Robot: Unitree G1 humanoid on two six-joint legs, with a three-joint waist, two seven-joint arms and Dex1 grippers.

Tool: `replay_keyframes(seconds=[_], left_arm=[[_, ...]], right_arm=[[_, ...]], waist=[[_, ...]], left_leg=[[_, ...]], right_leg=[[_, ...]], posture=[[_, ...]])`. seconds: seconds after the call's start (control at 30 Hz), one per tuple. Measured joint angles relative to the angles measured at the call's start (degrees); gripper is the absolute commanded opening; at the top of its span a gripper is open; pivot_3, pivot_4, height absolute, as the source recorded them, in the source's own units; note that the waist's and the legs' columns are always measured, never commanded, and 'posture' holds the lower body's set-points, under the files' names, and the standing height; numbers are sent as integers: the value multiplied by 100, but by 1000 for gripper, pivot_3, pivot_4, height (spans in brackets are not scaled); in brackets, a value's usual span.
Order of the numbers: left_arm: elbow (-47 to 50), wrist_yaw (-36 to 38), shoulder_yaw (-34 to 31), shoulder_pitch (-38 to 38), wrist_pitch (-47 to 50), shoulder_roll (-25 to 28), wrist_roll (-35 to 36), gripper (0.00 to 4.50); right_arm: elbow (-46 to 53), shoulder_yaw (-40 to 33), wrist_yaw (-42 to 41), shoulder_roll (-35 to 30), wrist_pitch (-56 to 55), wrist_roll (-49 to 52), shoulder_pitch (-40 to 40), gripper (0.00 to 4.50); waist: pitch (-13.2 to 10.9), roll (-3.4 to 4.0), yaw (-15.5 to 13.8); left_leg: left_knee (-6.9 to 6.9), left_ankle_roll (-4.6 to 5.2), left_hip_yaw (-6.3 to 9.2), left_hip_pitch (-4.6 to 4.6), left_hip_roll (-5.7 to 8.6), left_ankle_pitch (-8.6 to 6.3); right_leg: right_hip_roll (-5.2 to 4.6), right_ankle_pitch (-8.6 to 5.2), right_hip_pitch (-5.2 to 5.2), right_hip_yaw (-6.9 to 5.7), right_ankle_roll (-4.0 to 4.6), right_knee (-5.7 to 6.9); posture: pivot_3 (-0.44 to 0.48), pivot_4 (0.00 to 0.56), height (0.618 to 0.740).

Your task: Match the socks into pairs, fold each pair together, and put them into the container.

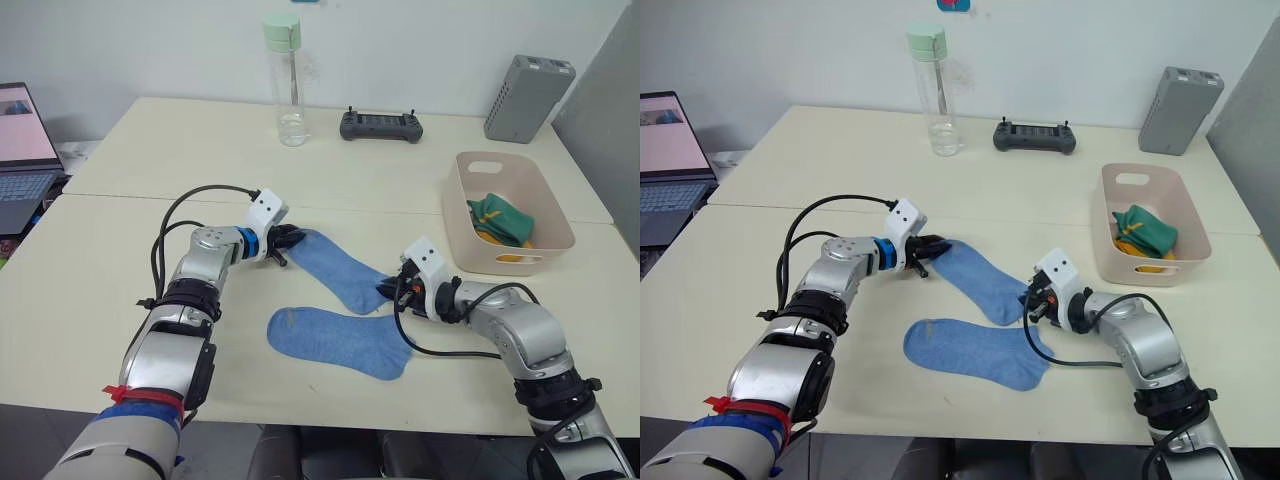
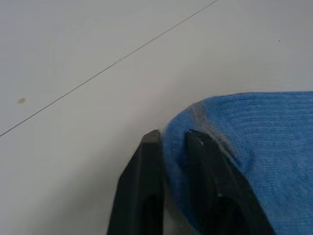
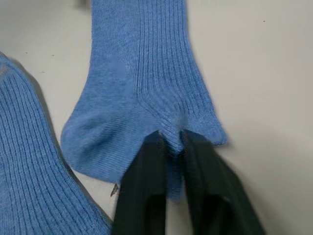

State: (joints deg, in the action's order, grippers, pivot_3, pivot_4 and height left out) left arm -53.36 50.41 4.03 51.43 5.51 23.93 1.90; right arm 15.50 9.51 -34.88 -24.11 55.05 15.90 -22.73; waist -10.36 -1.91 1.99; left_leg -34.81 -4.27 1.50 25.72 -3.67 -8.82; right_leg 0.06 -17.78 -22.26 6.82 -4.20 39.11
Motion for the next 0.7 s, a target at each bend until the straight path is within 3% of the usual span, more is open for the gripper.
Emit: replay_keyframes(seconds=[0.33, 0.5, 0.6, 0.7], left_arm=[[2392, -359, -452, -1352, 1530, 88, 544, 55], [3922, -906, -729, -2066, 2694, -75, 977, 55], [4519, -1181, -761, -2289, 3041, -188, 1114, 0], [4732, -1406, -765, -2389, 3156, -188, 1139, 0]], right_arm=[[-807, -142, -237, -332, -608, -5, -523, 0], [-965, 80, -939, -717, -961, 8, -711, 0], [-1214, 148, -1189, -720, -1133, -2, -821, 688], [-1444, 202, -1286, -727, -1235, -64, -861, 1679]], waist=[[0, 0, 43], [0, 0, 47], [0, 0, 40], [0, 0, 38]], left_leg=[[-3, 0, 2, -1, -3, 0], [-3, 0, 2, -1, -2, 0], [-7, 1, 5, -2, -2, 1], [-12, 1, 3, -6, -1, 1]], right_leg=[[0, 1, 2, 0, -1, 2], [-2, 1, 3, 0, -1, 1], [-1, 3, 5, -2, -4, 3], [-2, 7, 9, 2, -10, 1]], posture=[[0, 150, 740], [0, 150, 740], [0, 150, 740], [0, 150, 740]])
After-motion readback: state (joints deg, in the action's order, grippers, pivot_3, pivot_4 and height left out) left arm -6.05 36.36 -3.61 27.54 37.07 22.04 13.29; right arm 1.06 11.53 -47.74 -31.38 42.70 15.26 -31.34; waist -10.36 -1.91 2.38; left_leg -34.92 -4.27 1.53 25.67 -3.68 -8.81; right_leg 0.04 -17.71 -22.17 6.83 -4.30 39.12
